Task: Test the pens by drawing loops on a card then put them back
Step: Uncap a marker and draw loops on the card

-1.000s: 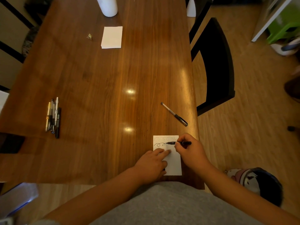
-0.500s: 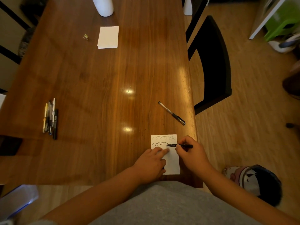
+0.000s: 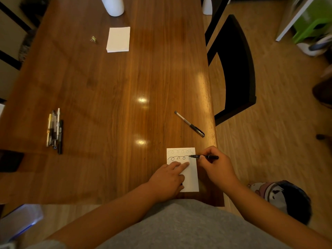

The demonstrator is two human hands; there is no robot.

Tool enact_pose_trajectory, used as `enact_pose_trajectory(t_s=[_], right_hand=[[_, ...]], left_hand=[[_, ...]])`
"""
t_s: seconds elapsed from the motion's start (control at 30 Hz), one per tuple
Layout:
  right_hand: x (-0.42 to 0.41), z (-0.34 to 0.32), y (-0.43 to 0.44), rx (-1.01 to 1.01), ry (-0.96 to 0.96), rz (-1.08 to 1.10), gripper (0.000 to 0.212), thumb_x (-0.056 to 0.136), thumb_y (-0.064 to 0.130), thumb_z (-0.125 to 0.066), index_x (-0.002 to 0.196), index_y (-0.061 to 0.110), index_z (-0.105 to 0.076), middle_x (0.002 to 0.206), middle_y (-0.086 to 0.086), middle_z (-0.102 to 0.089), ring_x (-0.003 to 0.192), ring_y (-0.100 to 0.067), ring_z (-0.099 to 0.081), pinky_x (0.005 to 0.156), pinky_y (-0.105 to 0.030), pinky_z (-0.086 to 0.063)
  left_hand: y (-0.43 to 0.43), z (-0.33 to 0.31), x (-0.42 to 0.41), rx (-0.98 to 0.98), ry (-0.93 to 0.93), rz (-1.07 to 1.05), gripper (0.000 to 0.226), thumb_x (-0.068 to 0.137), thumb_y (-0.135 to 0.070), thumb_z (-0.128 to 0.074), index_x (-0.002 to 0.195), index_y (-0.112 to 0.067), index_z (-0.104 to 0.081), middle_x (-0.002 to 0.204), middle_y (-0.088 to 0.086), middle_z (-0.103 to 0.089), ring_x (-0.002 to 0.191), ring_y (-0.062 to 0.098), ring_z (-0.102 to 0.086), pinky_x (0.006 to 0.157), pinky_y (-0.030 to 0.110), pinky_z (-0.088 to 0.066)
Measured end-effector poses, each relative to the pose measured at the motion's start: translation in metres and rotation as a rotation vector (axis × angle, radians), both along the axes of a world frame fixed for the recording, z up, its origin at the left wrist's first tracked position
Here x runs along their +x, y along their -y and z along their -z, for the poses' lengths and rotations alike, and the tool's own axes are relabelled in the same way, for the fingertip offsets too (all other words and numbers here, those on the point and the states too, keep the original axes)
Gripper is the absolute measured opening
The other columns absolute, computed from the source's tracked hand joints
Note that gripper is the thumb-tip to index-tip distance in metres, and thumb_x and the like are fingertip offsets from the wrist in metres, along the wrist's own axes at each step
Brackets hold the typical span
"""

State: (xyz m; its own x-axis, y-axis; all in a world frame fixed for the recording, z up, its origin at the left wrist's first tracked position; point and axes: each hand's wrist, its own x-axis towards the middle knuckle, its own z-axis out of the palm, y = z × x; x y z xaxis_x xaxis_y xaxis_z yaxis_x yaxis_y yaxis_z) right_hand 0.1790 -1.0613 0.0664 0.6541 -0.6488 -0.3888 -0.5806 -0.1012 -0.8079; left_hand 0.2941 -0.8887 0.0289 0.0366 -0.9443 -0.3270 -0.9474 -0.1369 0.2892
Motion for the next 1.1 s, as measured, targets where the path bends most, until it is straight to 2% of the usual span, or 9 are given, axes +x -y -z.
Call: enact_pose_trajectory(t_s=[0.4, 0.57, 0.7, 0.83, 1.1], right_hand=[[-0.004, 0.003, -0.004, 0.005, -0.003, -0.035, 0.013, 0.09, 0.02, -0.066, 0.088, 0.032, -0.06, 0.088, 0.014, -0.064, 0.082, -0.007, -0.063, 0.059, -0.015, -0.05], [0.001, 0.004, 0.001, -0.033, -0.003, -0.029, 0.011, 0.091, 0.023, -0.065, 0.087, 0.032, -0.06, 0.084, 0.015, -0.064, 0.076, -0.006, -0.062, 0.056, -0.015, -0.049], [-0.001, 0.004, 0.004, -0.039, -0.015, -0.007, 0.012, 0.091, 0.022, -0.065, 0.086, 0.032, -0.06, 0.081, 0.01, -0.064, 0.07, -0.012, -0.062, 0.054, -0.016, -0.046], [-0.005, 0.002, 0.006, -0.045, -0.016, 0.011, 0.014, 0.091, 0.021, -0.065, 0.084, 0.032, -0.06, 0.076, 0.008, -0.064, 0.065, -0.012, -0.062, 0.053, -0.02, -0.05], [-0.015, 0.002, 0.006, -0.023, -0.041, 0.022, 0.015, 0.09, 0.021, -0.066, 0.084, 0.033, -0.061, 0.077, 0.01, -0.064, 0.068, -0.008, -0.063, 0.053, -0.018, -0.05]], left_hand=[[0.003, 0.001, 0.0, 0.004, 0.019, 0.015, 0.039, 0.097, -0.043, -0.046, 0.12, -0.017, -0.064, 0.159, 0.006, -0.023, 0.136, 0.03, -0.029, 0.101, 0.046, -0.039], [0.004, -0.001, 0.0, 0.014, 0.022, 0.018, 0.039, 0.098, -0.043, -0.044, 0.12, -0.018, -0.064, 0.159, 0.006, -0.022, 0.137, 0.03, -0.028, 0.101, 0.046, -0.038], [0.004, -0.003, 0.0, 0.04, 0.03, 0.016, 0.041, 0.099, -0.043, -0.043, 0.124, -0.017, -0.06, 0.16, 0.006, -0.02, 0.138, 0.03, -0.027, 0.101, 0.046, -0.038], [0.005, -0.005, 0.0, 0.058, 0.028, 0.019, 0.042, 0.099, -0.044, -0.041, 0.125, -0.017, -0.059, 0.16, 0.006, -0.019, 0.138, 0.03, -0.026, 0.102, 0.046, -0.037], [0.004, -0.003, 0.0, 0.036, 0.024, 0.012, 0.041, 0.099, -0.045, -0.042, 0.122, -0.018, -0.062, 0.16, 0.005, -0.021, 0.138, 0.03, -0.027, 0.103, 0.047, -0.037]])
